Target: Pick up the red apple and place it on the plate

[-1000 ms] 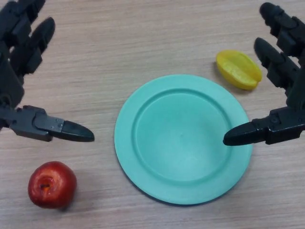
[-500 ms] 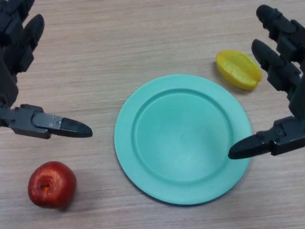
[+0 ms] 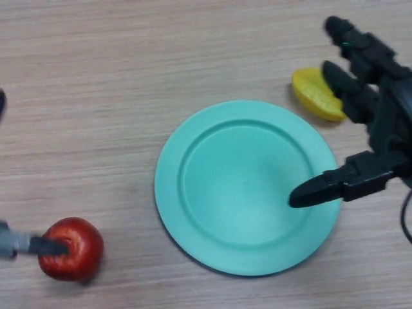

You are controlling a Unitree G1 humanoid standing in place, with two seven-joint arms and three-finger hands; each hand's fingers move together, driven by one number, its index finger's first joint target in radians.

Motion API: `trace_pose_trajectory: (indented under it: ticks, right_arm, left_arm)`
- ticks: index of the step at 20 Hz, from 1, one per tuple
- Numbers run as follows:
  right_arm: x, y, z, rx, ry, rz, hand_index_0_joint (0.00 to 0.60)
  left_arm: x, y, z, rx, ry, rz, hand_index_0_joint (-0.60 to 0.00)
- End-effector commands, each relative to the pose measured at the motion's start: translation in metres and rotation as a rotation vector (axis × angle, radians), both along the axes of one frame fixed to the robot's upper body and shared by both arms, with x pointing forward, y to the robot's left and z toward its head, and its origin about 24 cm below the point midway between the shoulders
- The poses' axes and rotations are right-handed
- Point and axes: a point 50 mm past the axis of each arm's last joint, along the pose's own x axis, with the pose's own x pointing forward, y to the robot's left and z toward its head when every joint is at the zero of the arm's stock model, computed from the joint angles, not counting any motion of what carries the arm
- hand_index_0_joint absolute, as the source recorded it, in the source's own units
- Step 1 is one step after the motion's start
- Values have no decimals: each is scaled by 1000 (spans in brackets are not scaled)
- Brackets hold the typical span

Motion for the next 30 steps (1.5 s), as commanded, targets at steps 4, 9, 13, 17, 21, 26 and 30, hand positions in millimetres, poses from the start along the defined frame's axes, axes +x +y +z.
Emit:
trace_pose_trajectory:
  ticks: [4,9,13,17,21,26,30]
  right_arm:
    - [-3,9,42,31,-264,52,0]
    - [-3,12,41,15,-269,29,0]
    - [-6,13,43,-46,-295,4,0]
    - [-9,22,46,-51,-295,-15,0]
    - [-9,19,53,-51,-314,-21,0]
    - [-13,19,53,-69,-315,-50,0]
    - [-15,22,61,-54,-336,-50,0]
  left_arm:
    - [-15,27,-20,167,-122,84,0]
    - [-1,17,-56,67,-6,45,0]
    - [13,11,-57,-8,36,-1,-150]
    - [21,-4,-74,273,152,0,-600]
    - [27,4,-60,153,197,64,-600]
    - [25,-19,-3,164,-20,-102,-600]
    - [47,-53,13,117,-52,-213,-600]
